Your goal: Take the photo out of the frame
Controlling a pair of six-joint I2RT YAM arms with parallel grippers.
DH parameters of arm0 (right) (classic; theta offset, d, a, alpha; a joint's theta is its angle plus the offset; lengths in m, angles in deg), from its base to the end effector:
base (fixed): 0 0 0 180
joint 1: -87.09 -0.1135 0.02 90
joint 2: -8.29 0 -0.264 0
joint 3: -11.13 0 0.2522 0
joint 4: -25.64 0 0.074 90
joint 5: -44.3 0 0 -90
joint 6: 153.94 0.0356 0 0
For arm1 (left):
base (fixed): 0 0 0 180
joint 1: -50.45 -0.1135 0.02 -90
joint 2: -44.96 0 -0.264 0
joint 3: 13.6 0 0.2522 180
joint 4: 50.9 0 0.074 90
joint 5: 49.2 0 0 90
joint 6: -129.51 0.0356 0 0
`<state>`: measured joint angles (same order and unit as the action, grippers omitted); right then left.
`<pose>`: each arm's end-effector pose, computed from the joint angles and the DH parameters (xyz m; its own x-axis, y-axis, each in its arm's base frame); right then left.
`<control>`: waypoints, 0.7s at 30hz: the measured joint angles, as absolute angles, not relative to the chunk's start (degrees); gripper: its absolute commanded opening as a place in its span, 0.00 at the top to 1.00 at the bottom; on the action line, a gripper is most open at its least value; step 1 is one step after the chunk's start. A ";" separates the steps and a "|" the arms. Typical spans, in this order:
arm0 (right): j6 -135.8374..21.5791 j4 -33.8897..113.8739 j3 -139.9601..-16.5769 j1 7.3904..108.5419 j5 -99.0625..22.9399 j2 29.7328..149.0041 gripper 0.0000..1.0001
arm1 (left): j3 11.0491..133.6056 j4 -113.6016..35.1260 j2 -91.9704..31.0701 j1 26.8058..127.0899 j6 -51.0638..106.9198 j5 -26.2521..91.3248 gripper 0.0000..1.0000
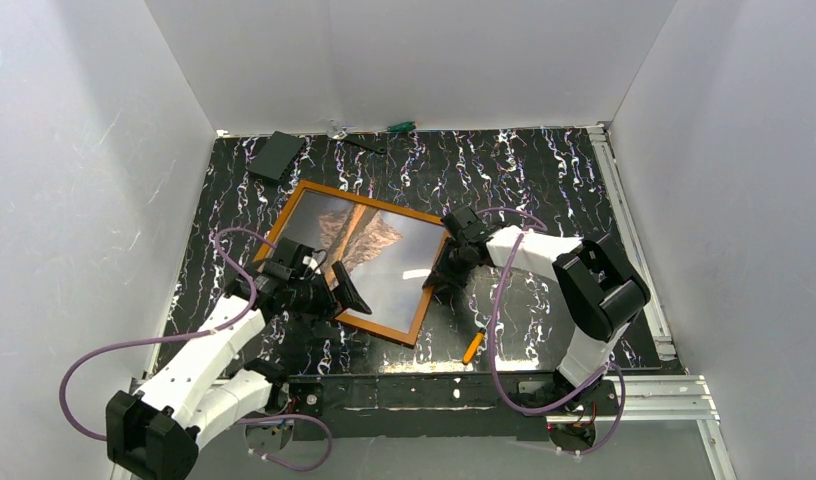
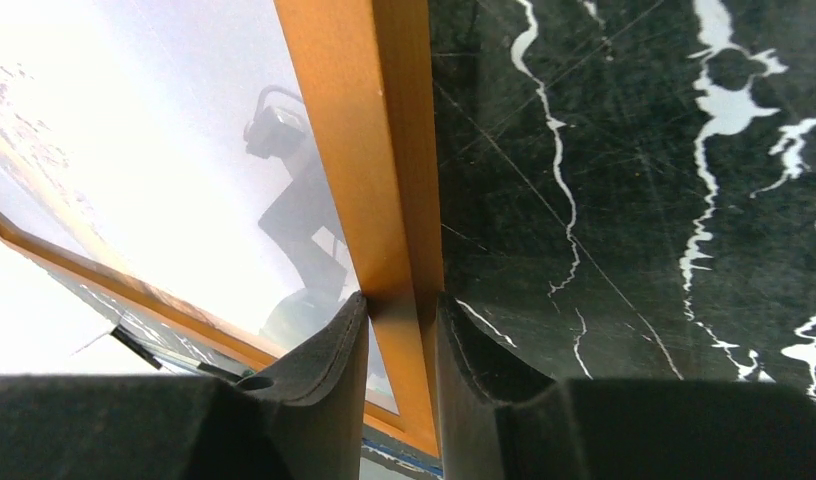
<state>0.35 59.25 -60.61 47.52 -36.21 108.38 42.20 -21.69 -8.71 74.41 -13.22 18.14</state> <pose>0.2580 0.2208 0.1574 -0.9151 0.3966 -0.0728 0.3145 0.8150 0.4867 0.1870 -0.0981 0.2869 -0.7996 -0.4483 -0.3996 0.0857 0.5734 -0.8148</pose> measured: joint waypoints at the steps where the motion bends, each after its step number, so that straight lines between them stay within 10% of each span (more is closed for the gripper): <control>1: 0.30 59.54 -60.61 47.85 -35.99 108.36 0.99 | 41.04 -22.96 -8.12 75.07 -14.49 18.21 0.00; 21: 3.52 62.86 -60.63 48.83 -27.40 100.19 0.99 | 19.75 -51.09 5.30 76.08 -37.42 29.62 0.00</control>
